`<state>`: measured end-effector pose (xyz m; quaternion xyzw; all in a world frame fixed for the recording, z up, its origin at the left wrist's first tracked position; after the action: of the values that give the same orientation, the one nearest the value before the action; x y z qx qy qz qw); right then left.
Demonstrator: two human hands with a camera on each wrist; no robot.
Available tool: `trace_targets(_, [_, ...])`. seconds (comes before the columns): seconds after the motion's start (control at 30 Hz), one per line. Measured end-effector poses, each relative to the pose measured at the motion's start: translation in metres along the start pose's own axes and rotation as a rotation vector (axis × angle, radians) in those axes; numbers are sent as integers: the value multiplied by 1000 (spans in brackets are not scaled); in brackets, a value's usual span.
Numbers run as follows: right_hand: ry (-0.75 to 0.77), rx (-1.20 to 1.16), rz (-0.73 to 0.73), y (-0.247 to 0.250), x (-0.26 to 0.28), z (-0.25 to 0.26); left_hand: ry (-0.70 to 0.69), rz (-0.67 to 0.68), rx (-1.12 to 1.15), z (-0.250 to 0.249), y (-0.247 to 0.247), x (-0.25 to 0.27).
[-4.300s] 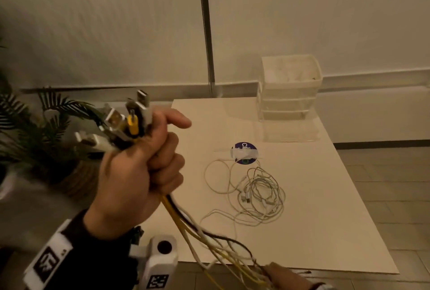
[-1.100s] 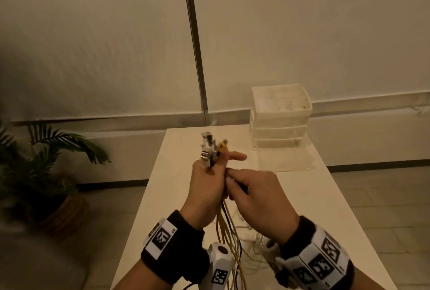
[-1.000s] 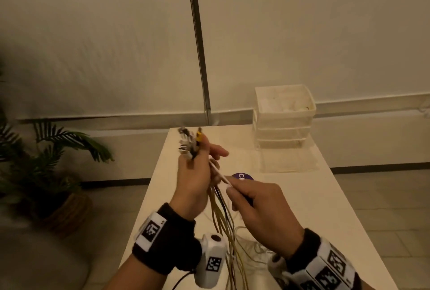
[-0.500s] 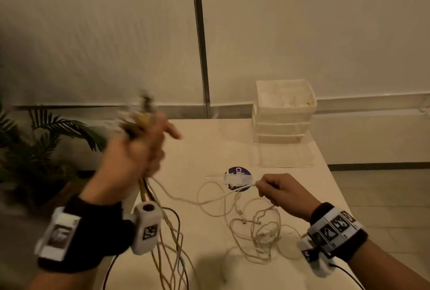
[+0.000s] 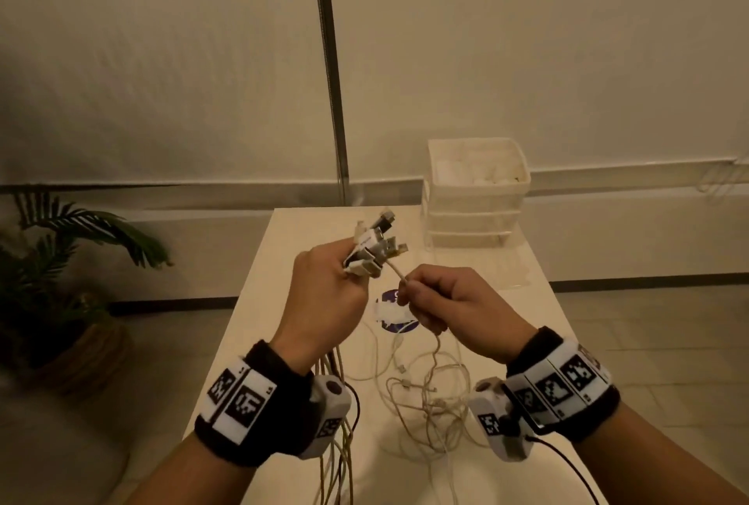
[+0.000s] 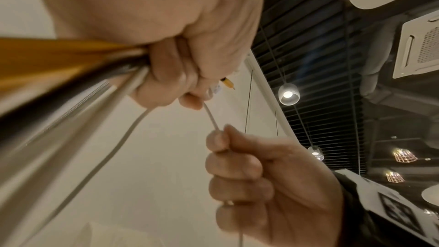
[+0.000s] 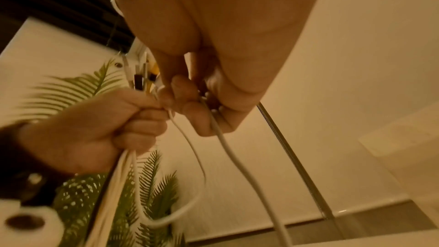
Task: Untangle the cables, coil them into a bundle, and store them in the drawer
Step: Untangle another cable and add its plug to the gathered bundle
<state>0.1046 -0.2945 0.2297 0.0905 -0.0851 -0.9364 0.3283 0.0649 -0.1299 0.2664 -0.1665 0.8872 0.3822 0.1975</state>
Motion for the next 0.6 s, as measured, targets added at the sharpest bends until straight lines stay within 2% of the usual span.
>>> trace_targets(0.1, [-58, 45, 25, 3, 1, -22, 123, -174, 204, 21, 24, -12])
trace_targets(0.2, [-121, 106, -32, 14, 9, -58, 306, -381, 466, 46, 63, -23])
trace_targets(0.27, [-167, 101, -68, 22, 15, -76, 397, -537, 530, 57, 87, -24])
trace_targets(0.33, [-197, 131, -83, 26, 17, -86, 438, -616, 561, 66, 104, -24])
trace_targets(0.4, [-206, 163, -127, 30, 15, -88, 469, -585, 528, 73, 107, -23])
trace_targets(0.47, [-186, 176, -189, 32, 9, -85, 452, -520, 395, 70, 103, -18])
trace_targets(0.53, [-168, 162, -239, 33, 2, -79, 359, -447, 212, 58, 93, -13])
trace_targets(0.6, [-159, 149, -253, 31, -6, -73, 206, -335, 92, 39, 75, -8])
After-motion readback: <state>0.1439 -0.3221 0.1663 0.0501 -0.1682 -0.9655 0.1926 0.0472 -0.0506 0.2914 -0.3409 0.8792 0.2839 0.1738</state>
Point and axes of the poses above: each hand's wrist, its own x-axis away from the middle knuckle, its own y-axis out of the back of the hand, z = x × y, the point moved 4 cm from there along -x, towards the middle knuckle, and after that the axes turned 3 degrees about -x, right-handed, at the moved point
